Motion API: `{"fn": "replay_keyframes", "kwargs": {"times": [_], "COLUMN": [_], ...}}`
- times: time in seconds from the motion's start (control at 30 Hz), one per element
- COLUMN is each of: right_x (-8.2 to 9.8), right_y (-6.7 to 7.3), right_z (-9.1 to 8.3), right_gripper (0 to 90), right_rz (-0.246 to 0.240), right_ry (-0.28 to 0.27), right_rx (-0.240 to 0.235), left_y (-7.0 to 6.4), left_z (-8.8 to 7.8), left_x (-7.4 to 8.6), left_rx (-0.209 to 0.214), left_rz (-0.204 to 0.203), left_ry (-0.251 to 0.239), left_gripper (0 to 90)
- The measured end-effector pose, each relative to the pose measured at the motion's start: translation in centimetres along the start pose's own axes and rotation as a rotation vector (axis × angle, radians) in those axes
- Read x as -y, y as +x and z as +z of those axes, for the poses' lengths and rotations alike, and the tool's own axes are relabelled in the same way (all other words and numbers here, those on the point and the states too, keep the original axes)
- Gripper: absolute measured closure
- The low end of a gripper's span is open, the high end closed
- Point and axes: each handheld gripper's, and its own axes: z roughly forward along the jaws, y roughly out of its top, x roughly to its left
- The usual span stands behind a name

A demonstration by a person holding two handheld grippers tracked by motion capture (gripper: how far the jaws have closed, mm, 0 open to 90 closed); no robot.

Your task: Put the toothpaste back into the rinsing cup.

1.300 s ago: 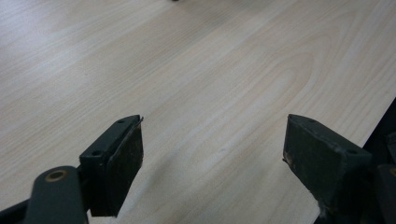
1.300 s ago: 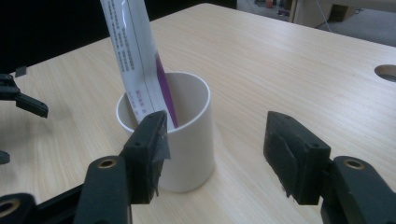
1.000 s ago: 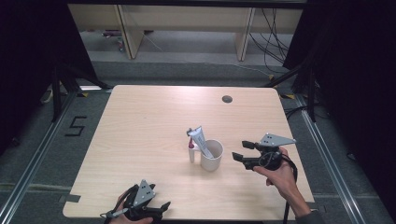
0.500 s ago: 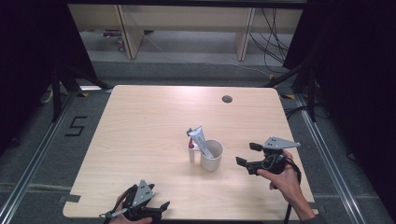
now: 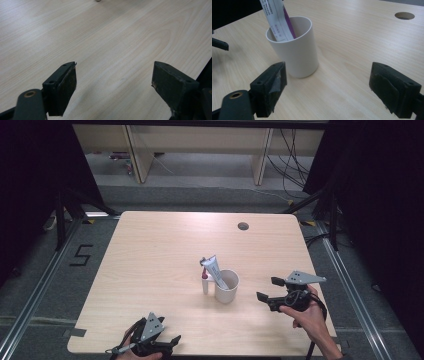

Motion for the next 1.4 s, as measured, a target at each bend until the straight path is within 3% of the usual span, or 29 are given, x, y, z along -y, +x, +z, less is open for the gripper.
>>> {"fn": "replay_keyframes", "kwargs": {"times": [0.03,0.07,0.13,0.17,0.2,0.23,0.27,0.33,0.37,0.4,0.47,0.63,0.77,0.8,0.93,1.03,1.1,1.13,1.23,1.27,1.3,1.33,1.37,1.4], "right_x": [0.1,0.2,0.4,0.6,0.8,0.9,1.0,1.3,1.4,1.4,1.6,1.8,2.2,2.3,3.1,3.8,4.0,4.2,4.5,4.6,4.7,4.8,4.9,5.0], "right_y": [-0.2,-0.1,-0.3,-0.1,-0.1,-0.4,-0.3,-0.4,-0.1,-0.4,-0.3,-0.4,-0.2,-0.3,-0.2,-0.2,-0.3,-0.1,0.0,-0.1,0.2,0.0,0.0,0.2], "right_z": [0.0,-0.1,-0.4,-0.4,-0.4,-0.5,-0.6,-0.6,-0.6,-0.7,-1.0,-1.1,-1.6,-1.8,-2.4,-2.7,-2.9,-3.1,-3.2,-3.2,-3.3,-3.3,-3.3,-3.3], "right_gripper": [15.6,15.6,15.6,15.6,15.5,15.6,15.6,15.6,15.6,15.6,15.6,15.6,15.6,15.6,15.6,15.5,15.6,15.6,15.6,15.6,15.6,15.6,15.6,15.6], "right_rz": [-0.026,-0.004,-0.037,0.000,-0.004,-0.045,-0.026,-0.038,-0.005,-0.039,-0.011,-0.032,-0.007,-0.026,-0.021,-0.007,-0.035,-0.017,-0.015,-0.031,0.001,-0.040,-0.041,-0.011], "right_ry": [-0.007,-0.001,-0.015,-0.002,-0.006,-0.015,0.008,0.003,0.003,0.007,0.020,0.006,0.024,0.027,0.039,0.065,0.059,0.068,0.068,0.072,0.092,0.076,0.085,0.096], "right_rx": [0.004,0.008,0.014,0.000,0.000,0.020,0.004,0.010,0.006,0.009,0.005,0.009,0.015,0.024,0.030,0.038,0.046,0.042,0.042,0.046,0.044,0.052,0.052,0.047], "left_y": [0.1,0.1,0.2,0.0,0.0,0.0,0.1,0.0,0.2,0.2,0.1,0.0,0.0,0.1,0.0,0.1,0.0,0.0,0.0,0.1,0.1,0.1,0.1,0.0], "left_z": [-0.1,-0.1,-0.1,-0.1,0.0,-0.1,-0.1,-0.1,-0.3,-0.1,-0.1,0.0,-0.3,-0.3,-0.2,-0.3,-0.2,-0.2,-0.2,-0.3,-0.2,-0.3,-0.3,-0.4], "left_x": [0.0,0.0,0.0,0.0,0.0,0.0,-0.1,-0.1,-0.1,-0.1,0.0,0.0,0.0,0.0,0.0,0.0,0.0,0.0,0.1,0.2,0.2,0.2,0.2,0.2], "left_rx": [-0.002,0.004,-0.005,0.000,0.000,0.004,-0.004,0.000,-0.009,-0.008,-0.004,-0.008,0.000,-0.007,-0.001,-0.005,0.001,0.000,-0.006,-0.013,-0.010,-0.012,-0.014,-0.012], "left_rz": [0.011,0.011,0.020,0.002,0.003,0.005,0.013,0.009,0.029,0.019,0.015,0.014,0.017,0.018,0.003,0.024,0.015,0.014,0.004,0.019,0.019,0.019,0.015,0.011], "left_ry": [0.007,0.007,0.013,-0.002,-0.002,-0.002,0.008,-0.003,0.019,0.003,0.005,0.006,0.012,0.014,0.005,0.020,0.009,0.009,0.002,0.010,0.005,0.010,0.009,0.012], "left_gripper": [19.8,19.8,19.8,19.8,19.8,19.8,19.8,19.8,19.8,19.8,19.8,19.8,19.8,19.8,19.8,19.8,19.8,19.8,19.8,19.8,19.8,19.8,19.8,19.8]}}
